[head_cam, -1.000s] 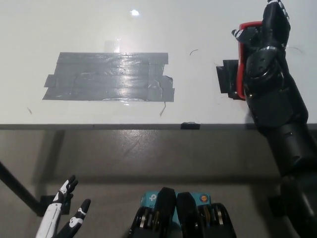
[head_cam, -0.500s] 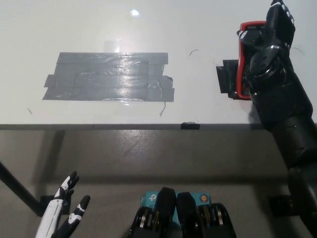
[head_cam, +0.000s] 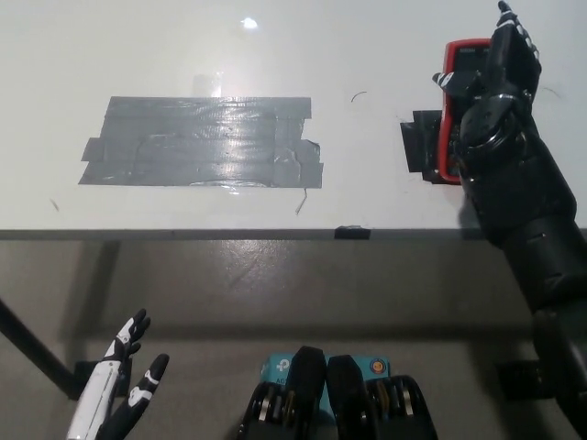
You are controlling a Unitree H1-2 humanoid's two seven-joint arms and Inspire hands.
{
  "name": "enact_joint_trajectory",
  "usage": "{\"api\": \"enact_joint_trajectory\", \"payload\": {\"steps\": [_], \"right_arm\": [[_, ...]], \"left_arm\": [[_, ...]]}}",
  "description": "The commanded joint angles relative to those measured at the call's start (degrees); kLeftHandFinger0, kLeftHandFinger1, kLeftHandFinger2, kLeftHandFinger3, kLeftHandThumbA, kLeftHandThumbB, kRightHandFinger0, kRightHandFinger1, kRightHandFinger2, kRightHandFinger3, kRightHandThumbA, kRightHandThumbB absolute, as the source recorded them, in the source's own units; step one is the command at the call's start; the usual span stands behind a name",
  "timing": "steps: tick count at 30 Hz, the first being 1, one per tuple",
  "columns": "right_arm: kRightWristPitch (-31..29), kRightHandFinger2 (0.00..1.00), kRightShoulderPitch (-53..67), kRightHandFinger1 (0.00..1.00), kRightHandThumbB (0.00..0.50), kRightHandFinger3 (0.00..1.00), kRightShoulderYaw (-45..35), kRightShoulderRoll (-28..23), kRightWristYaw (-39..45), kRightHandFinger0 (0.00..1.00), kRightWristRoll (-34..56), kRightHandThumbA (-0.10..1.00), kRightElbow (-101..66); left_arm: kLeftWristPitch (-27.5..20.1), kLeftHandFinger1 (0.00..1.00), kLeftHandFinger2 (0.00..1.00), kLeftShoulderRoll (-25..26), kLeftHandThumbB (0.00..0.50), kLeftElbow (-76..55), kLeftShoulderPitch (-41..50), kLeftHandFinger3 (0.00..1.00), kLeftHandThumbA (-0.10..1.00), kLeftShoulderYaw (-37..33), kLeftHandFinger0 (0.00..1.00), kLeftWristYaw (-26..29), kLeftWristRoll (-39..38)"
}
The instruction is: The robot first picks the multimeter with right hand and then unfolds the black stand on the back of it using left hand
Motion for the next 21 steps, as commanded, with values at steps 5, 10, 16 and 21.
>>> {"api": "enact_joint_trajectory", "payload": {"steps": [5, 10, 16, 21], "right_arm": [[-0.09, 1.00, -4.48, 1.00, 0.487, 1.00, -0.48, -0.57, 1.02, 1.00, 3.04, 0.86, 1.53], [-0.23, 1.00, -4.27, 1.00, 0.500, 1.00, -1.01, -0.54, 1.43, 1.00, 4.49, 0.85, 1.16], [0.15, 1.00, -4.82, 1.00, 0.499, 1.00, -1.44, -0.40, 1.96, 1.00, 5.76, 0.82, 1.16], [-0.87, 1.00, -4.87, 1.00, 0.498, 1.00, -1.97, 0.08, -0.06, 1.00, 6.45, 0.81, 2.60]], "left_arm": [[-1.62, 1.00, 1.00, 0.81, 0.000, -1.12, -0.55, 1.00, 0.90, -0.24, 1.00, -0.16, 0.44], [-1.56, 1.00, 1.00, 0.95, 0.001, -1.27, -0.94, 1.00, 0.91, -0.07, 1.00, -0.26, 0.28], [-1.54, 1.00, 1.00, 1.02, 0.004, -1.29, -1.63, 1.00, 0.93, 0.08, 1.00, -0.17, 0.35], [-1.60, 1.00, 1.00, 0.98, 0.004, -1.23, -1.61, 1.00, 0.93, 0.13, 1.00, -0.06, 0.46]]}}
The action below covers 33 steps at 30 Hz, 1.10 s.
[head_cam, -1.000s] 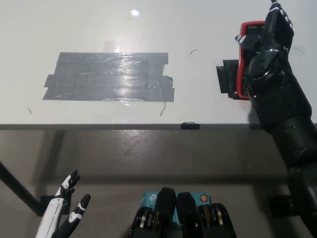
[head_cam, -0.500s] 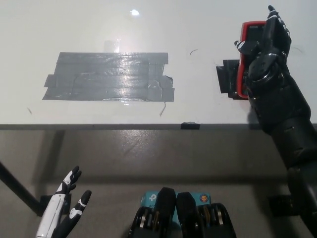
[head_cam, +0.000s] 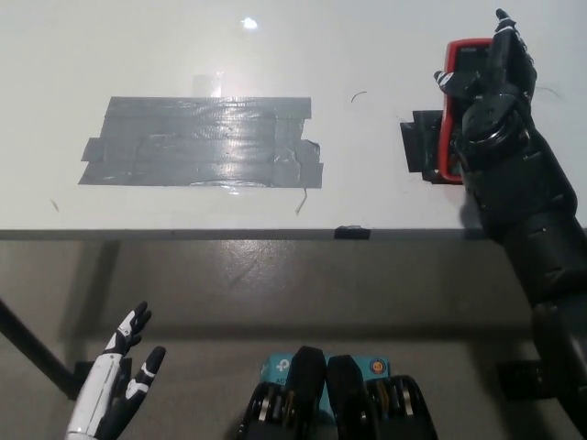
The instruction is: The robot first picks the multimeter with right hand and then unfolds the black stand on the back of it using left hand
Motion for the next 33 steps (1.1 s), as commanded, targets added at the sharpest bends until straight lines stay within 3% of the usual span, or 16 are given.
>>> {"api": "enact_joint_trajectory", "payload": {"steps": [1, 3, 4, 5, 6, 7, 8, 9, 12, 22, 25, 26, 27, 28, 29, 33], "right_arm": [[-0.71, 1.00, -3.93, 1.00, 0.500, 1.00, -1.28, 0.35, -1.42, 1.00, 2.46, 0.81, 1.66], [-2.17, 1.00, -3.95, 1.00, 0.491, 1.00, -4.01, 1.18, -4.58, 1.00, 4.68, 0.71, 2.55], [-2.20, 1.00, -4.75, 0.98, 0.473, 1.00, -4.94, 1.41, -6.54, 0.67, 5.10, 0.66, 3.75], [-2.17, 1.00, -5.20, 0.77, 0.410, 1.00, -6.33, 1.61, -7.31, 0.55, 6.12, 0.60, 4.64], [-2.30, 0.74, -5.21, 0.59, 0.364, 1.00, -7.40, 1.83, -7.91, 0.42, 6.87, 0.51, 4.93], [-3.37, 0.64, -4.88, 0.53, 0.314, 0.94, -8.70, 2.11, -8.76, 0.36, 7.63, 0.36, 5.00], [-4.65, 0.61, -4.61, 0.51, 0.310, 0.88, -9.54, 2.28, -9.51, 0.35, 8.08, 0.29, 5.24], [-5.94, 0.69, -4.10, 0.66, 0.275, 0.70, -10.87, 2.79, -10.98, 0.52, 8.72, 0.16, 5.35], [-8.74, 0.68, -3.66, 0.69, 0.263, 0.55, -12.90, 3.53, -11.89, 0.63, 10.06, 0.08, 6.15], [-13.05, 0.59, -3.01, 0.59, 0.261, 0.45, -15.73, 4.80, -13.89, 0.52, 13.10, 0.10, 7.51], [-14.71, 0.60, -2.89, 0.64, 0.264, 0.41, -16.71, 4.92, -13.69, 0.55, 14.50, 0.11, 7.29], [-16.15, 0.54, -2.80, 0.62, 0.261, 0.31, -18.06, 5.10, -12.91, 0.55, 16.32, 0.11, 6.96], [-17.34, 0.39, -2.75, 0.40, 0.256, 0.22, -19.18, 5.18, -11.74, 0.32, 17.97, 0.12, 6.72], [-17.80, 0.36, -2.98, 0.33, 0.254, 0.19, -19.55, 5.12, -11.34, 0.23, 18.35, 0.12, 6.98], [-18.88, 0.08, -2.63, 0.03, 0.254, 0.08, -22.49, 5.70, -8.99, 0.01, 22.17, 0.08, 4.32], [-19.08, 0.27, -1.91, 0.00, 0.266, 0.36, -32.37, 8.83, -1.81, 0.00, 35.17, -0.05, -5.92]], "left_arm": [[-1.66, 1.00, 1.00, 0.95, 0.004, -1.21, -0.52, 1.00, 0.93, 0.12, 1.00, -0.06, -0.11], [-1.79, 1.00, 1.00, 0.98, 0.002, -1.24, -0.47, 1.00, 0.94, 0.12, 1.00, -0.09, -0.18], [-1.69, 1.00, 1.00, 1.05, 0.000, -1.11, -1.19, 1.00, 0.94, 0.21, 1.00, -0.05, -0.13], [-1.53, 1.00, 1.00, 1.07, 0.001, -1.09, -1.47, 1.00, 0.94, 0.25, 1.00, -0.10, -0.22], [-1.47, 1.00, 1.00, 1.09, 0.001, -1.12, -1.45, 1.00, 0.94, 0.25, 1.00, -0.14, -0.24], [-1.38, 1.00, 1.00, 1.13, 0.002, -1.19, -1.44, 1.00, 0.94, 0.24, 1.00, -0.17, -0.15], [-1.27, 1.00, 1.00, 1.16, 0.002, -1.27, -1.43, 1.00, 0.94, 0.24, 1.00, -0.17, -0.04], [-1.30, 1.00, 1.00, 1.13, 0.002, -1.34, -1.43, 1.00, 0.94, 0.24, 1.00, -0.12, 0.00], [-1.26, 1.00, 1.00, 1.23, 0.000, -1.07, -2.06, 1.00, 0.94, 0.39, 1.00, -0.06, -0.08], [-1.28, 1.00, 1.00, 1.36, 0.003, -0.99, -3.21, 1.00, 0.96, 0.60, 1.00, 0.03, -0.08], [-0.99, 1.00, 1.00, 1.29, 0.010, -1.08, -3.19, 1.00, 0.97, 0.61, 1.00, -0.02, -0.09], [-0.81, 1.00, 1.00, 1.26, 0.010, -1.21, -3.16, 1.00, 0.97, 0.60, 1.00, -0.10, -0.21], [-0.72, 1.00, 1.00, 1.27, 0.009, -1.27, -3.16, 1.00, 0.97, 0.58, 1.00, -0.12, -0.15], [-0.70, 1.00, 1.00, 1.31, 0.009, -1.05, -3.45, 1.00, 0.97, 0.57, 1.00, -0.14, -0.18], [-0.81, 1.00, 1.00, 1.32, 0.009, -1.03, -3.44, 1.00, 0.97, 0.55, 1.00, -0.16, -0.24], [-0.89, 1.00, 1.00, 1.22, 0.008, -1.05, -3.35, 1.00, 0.97, 0.54, 1.00, -0.01, -0.11]]}}
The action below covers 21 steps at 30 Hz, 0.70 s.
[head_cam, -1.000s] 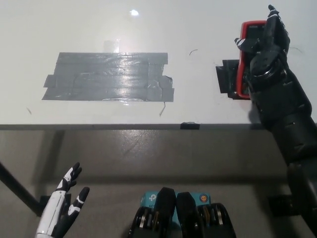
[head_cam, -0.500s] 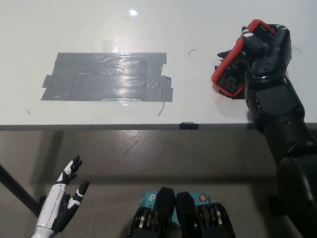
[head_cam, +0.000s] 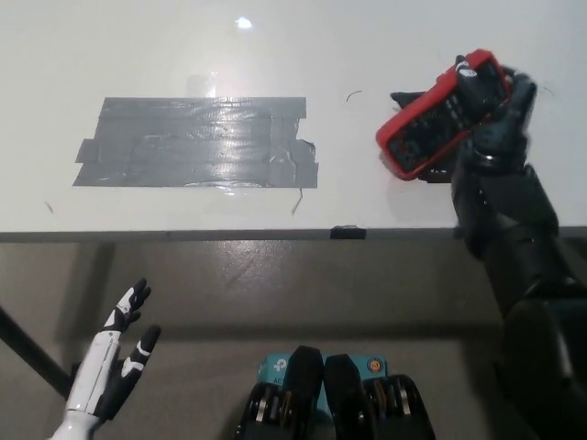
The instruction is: The robot first picks the multimeter with right hand and then unfolds the black stand on the back of it using left hand
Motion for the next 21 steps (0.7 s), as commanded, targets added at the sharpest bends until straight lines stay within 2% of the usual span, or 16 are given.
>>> {"api": "enact_joint_trajectory", "payload": {"steps": [1, 3, 4, 6, 7, 9, 10, 11, 13, 15, 17, 18, 19, 20, 21], "right_arm": [[-5.03, 0.32, -2.28, 0.00, 0.272, 0.37, -9.00, 4.12, 9.88, 0.00, 18.48, -0.04, -14.92], [-2.27, 0.40, -1.00, 0.00, 0.258, 0.44, -10.57, 6.15, 11.57, 0.00, 22.38, -0.07, -22.91], [-0.82, 0.43, -0.28, 0.02, 0.265, 0.31, -10.83, 7.03, 12.29, 0.00, 23.98, -0.08, -26.54], [2.23, 0.46, 1.09, 0.04, 0.280, 0.22, -10.91, 8.65, 13.15, 0.00, 26.54, -0.07, -33.33], [4.70, 0.44, 2.15, 0.02, 0.290, 0.27, -10.72, 10.00, 13.80, 0.00, 28.96, -0.08, -38.82], [7.38, 0.40, 3.25, 0.00, 0.271, 0.20, -10.12, 11.33, 14.57, 0.00, 31.55, -0.10, -44.18], [9.45, 0.44, 4.09, 0.01, 0.263, 0.11, -9.88, 12.12, 15.09, 0.00, 33.81, -0.10, -47.68], [10.38, 0.47, 4.48, 0.03, 0.261, 0.08, -9.67, 12.37, 15.27, 0.00, 34.61, -0.10, -49.06], [14.15, 0.63, 5.68, 0.13, 0.265, 0.08, -9.72, 13.91, 15.01, 0.00, 38.83, -0.08, -54.08], [17.69, 0.68, 6.29, 0.16, 0.211, 0.09, -10.05, 15.17, 13.38, 0.00, 42.67, -0.05, -58.28], [20.09, 0.67, 7.45, 0.19, 0.189, 0.05, -9.73, 15.86, 13.21, 0.00, 46.91, -0.04, -61.50], [20.31, 0.68, 8.50, 0.23, 0.178, 0.08, -8.63, 15.64, 14.05, 0.00, 48.99, -0.03, -62.41], [20.31, 0.67, 9.04, 0.25, 0.185, 0.15, -7.96, 15.58, 14.44, 0.00, 49.85, -0.03, -62.95], [20.31, 0.70, 10.27, 0.24, 0.200, 0.37, -6.78, 15.40, 14.76, 0.00, 51.94, 0.02, -63.58], [20.31, 0.71, 11.28, 0.24, 0.220, 0.46, -5.67, 15.10, 15.28, 0.00, 53.42, 0.01, -63.98]], "left_arm": [[-1.25, 1.00, 1.00, 0.63, 0.007, -1.04, -0.25, 1.00, 0.97, 0.25, 1.00, 0.12, -0.26], [-1.74, 1.00, 1.00, 0.17, 0.022, -1.59, -0.35, 1.00, 0.93, 0.43, 1.00, 0.42, -0.85], [-1.79, 1.00, 1.00, -0.03, 0.034, -2.16, -0.45, 1.00, 0.93, 0.50, 1.00, 0.65, -0.75], [-2.08, 1.00, 1.00, -0.44, 0.031, -3.35, -0.77, 1.00, 0.92, 0.62, 1.00, 1.13, -0.51], [-1.77, 1.00, 1.00, -0.78, 0.040, -5.51, -1.02, 1.00, 0.94, 0.76, 1.00, 1.32, -0.39], [-1.31, 1.00, 1.00, -1.24, 0.048, -8.19, -1.29, 1.00, 0.94, 1.13, 1.00, 1.42, -0.90], [-1.20, 1.00, 1.00, -1.59, 0.036, -10.18, -1.59, 1.00, 0.93, 1.28, 1.00, 1.47, -1.27], [-1.12, 1.00, 1.00, -1.75, 0.033, -11.08, -1.74, 1.00, 0.91, 1.30, 1.00, 1.39, -1.53], [-0.33, 1.00, 1.00, -2.52, 0.025, -15.60, -2.73, 1.00, 0.91, 1.32, 1.00, 1.26, -2.16], [1.76, 1.00, 1.00, -3.30, 0.048, -19.67, -4.43, 1.00, 0.92, 1.01, 1.00, 0.67, -3.22], [4.18, 1.00, 1.00, -3.72, 0.073, -23.49, -6.28, 1.00, 0.99, 0.51, 1.00, -0.19, -3.11], [5.17, 1.00, 1.00, -3.96, 0.082, -25.26, -7.44, 1.00, 1.00, 0.32, 1.00, -0.53, -3.05], [5.74, 1.00, 1.00, -4.05, 0.083, -26.29, -8.27, 1.00, 1.00, 0.26, 1.00, -0.73, -3.02], [6.78, 1.00, 1.00, -4.54, 0.087, -28.23, -10.12, 1.00, 1.00, -0.03, 1.00, -0.96, -2.42], [7.63, 1.00, 1.00, -4.88, 0.087, -29.65, -11.53, 1.00, 1.00, -0.25, 1.00, -1.17, -2.19]]}}
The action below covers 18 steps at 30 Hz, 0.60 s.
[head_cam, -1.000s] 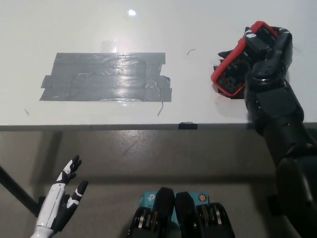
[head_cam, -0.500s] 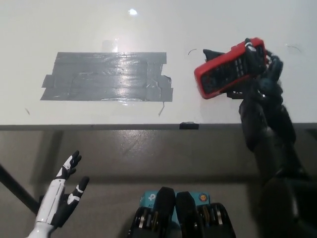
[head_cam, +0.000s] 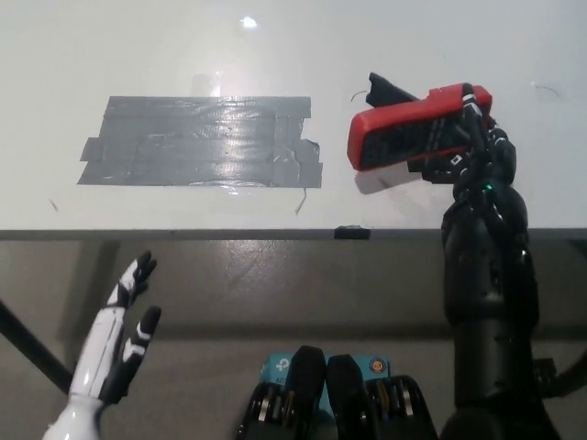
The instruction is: The robot first picks the multimeter with right hand and then unfolds the black stand on the back of it using left hand
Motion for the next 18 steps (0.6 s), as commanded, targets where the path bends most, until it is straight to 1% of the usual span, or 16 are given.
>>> {"api": "enact_joint_trajectory", "payload": {"steps": [1, 2, 3, 4, 5, 6, 7, 9, 11, 12, 14, 15, 16, 17, 18], "right_arm": [[11.25, 0.71, -3.17, 0.23, 0.205, 0.65, 3.18, 3.22, 10.35, 0.00, 33.50, 0.03, -28.63], [11.25, 0.75, -2.16, 0.25, 0.190, 0.80, 4.38, 3.02, 9.95, 0.00, 35.64, 0.04, -29.08], [11.25, 0.77, -1.33, 0.28, 0.170, 0.89, 5.58, 2.54, 10.22, 0.00, 37.46, 0.05, -29.24], [11.25, 0.80, -0.17, 0.32, 0.150, 0.92, 7.48, 1.48, 10.84, 0.00, 41.19, 0.06, -29.50], [11.25, 0.84, 0.64, 0.37, 0.131, 0.95, 8.51, 1.09, 11.56, 0.00, 43.08, 0.06, -29.63], [11.25, 0.86, 1.32, 0.39, 0.135, 0.97, 9.24, 1.05, 11.40, 0.00, 43.63, 0.06, -30.00], [11.25, 0.88, 1.78, 0.40, 0.138, 0.99, 9.54, 1.55, 11.08, 0.00, 44.45, 0.03, -30.44], [11.25, 0.91, 3.13, 0.42, 0.160, 1.00, 10.78, 1.75, 10.90, 0.00, 48.06, 0.00, -30.79], [11.25, 0.91, 4.06, 0.41, 0.162, 0.99, 11.94, 2.09, 10.45, 0.00, 49.95, -0.01, -31.54], [11.25, 0.90, 4.86, 0.39, 0.172, 0.98, 12.24, 3.09, 9.61, 0.00, 50.19, -0.02, -32.61], [11.25, 0.90, 5.77, 0.37, 0.165, 0.97, 13.32, 3.34, 10.17, 0.00, 50.12, 0.00, -33.53], [11.25, 0.85, 7.25, 0.30, 0.136, 0.98, 15.76, 3.36, 11.77, 0.00, 48.33, 0.09, -35.13], [11.25, 0.82, 7.63, 0.28, 0.132, 0.98, 16.39, 3.30, 11.92, 0.00, 48.42, 0.09, -35.54], [11.25, 0.81, 8.29, 0.26, 0.134, 0.99, 17.27, 3.34, 12.32, 0.00, 48.54, 0.10, -36.08], [11.25, 0.80, 9.17, 0.25, 0.137, 0.99, 18.55, 3.35, 12.57, 0.00, 48.37, 0.11, -36.88]], "left_arm": [[6.34, 1.00, 1.00, -2.61, 0.082, -22.14, -11.12, 1.00, 1.00, -0.44, 1.00, -1.31, -2.63], [7.46, 1.00, 1.00, -2.87, 0.090, -23.30, -13.21, 1.00, 1.00, -0.62, 1.00, -1.62, -2.53], [8.36, 1.00, 1.00, -3.04, 0.084, -23.93, -14.58, 1.00, 0.99, -0.74, 1.00, -1.83, -2.88], [9.55, 1.00, 1.00, -3.25, 0.093, -24.32, -16.71, 1.00, 0.99, -0.82, 1.00, -2.08, -2.77], [9.77, 1.00, 1.00, -3.38, 0.086, -24.30, -18.26, 1.00, 0.99, -0.89, 1.00, -2.16, -2.26], [10.50, 1.00, 1.00, -3.53, 0.093, -24.43, -19.61, 1.00, 1.00, -0.98, 1.00, -2.38, -1.94], [11.40, 1.00, 1.00, -3.45, 0.095, -24.74, -20.89, 1.00, 1.00, -0.98, 1.00, -2.72, -1.91], [12.31, 1.00, 1.00, -3.97, 0.102, -24.65, -22.95, 1.00, 1.00, -1.34, 1.00, -3.00, -1.64], [12.74, 1.00, 1.00, -4.58, 0.107, -24.33, -24.86, 1.00, 1.00, -1.68, 1.00, -3.06, -0.97], [12.67, 1.00, 1.00, -5.10, 0.103, -23.82, -26.12, 1.00, 1.00, -1.94, 1.00, -2.93, -0.03], [13.22, 1.00, 1.00, -5.57, 0.109, -23.46, -27.23, 1.00, 1.00, -2.11, 1.00, -2.91, 0.79], [14.32, 1.00, 1.00, -6.22, 0.129, -22.80, -28.91, 1.00, 1.00, -2.47, 1.00, -3.06, 1.81], [14.55, 1.00, 1.00, -6.35, 0.130, -22.64, -29.31, 1.00, 1.00, -2.55, 1.00, -3.11, 2.03], [14.69, 1.00, 1.00, -6.62, 0.135, -22.15, -30.20, 1.00, 1.00, -2.77, 1.00, -3.14, 2.58], [15.07, 1.00, 1.00, -6.98, 0.147, -21.41, -31.38, 1.00, 1.00, -3.05, 1.00, -3.18, 3.20]]}}
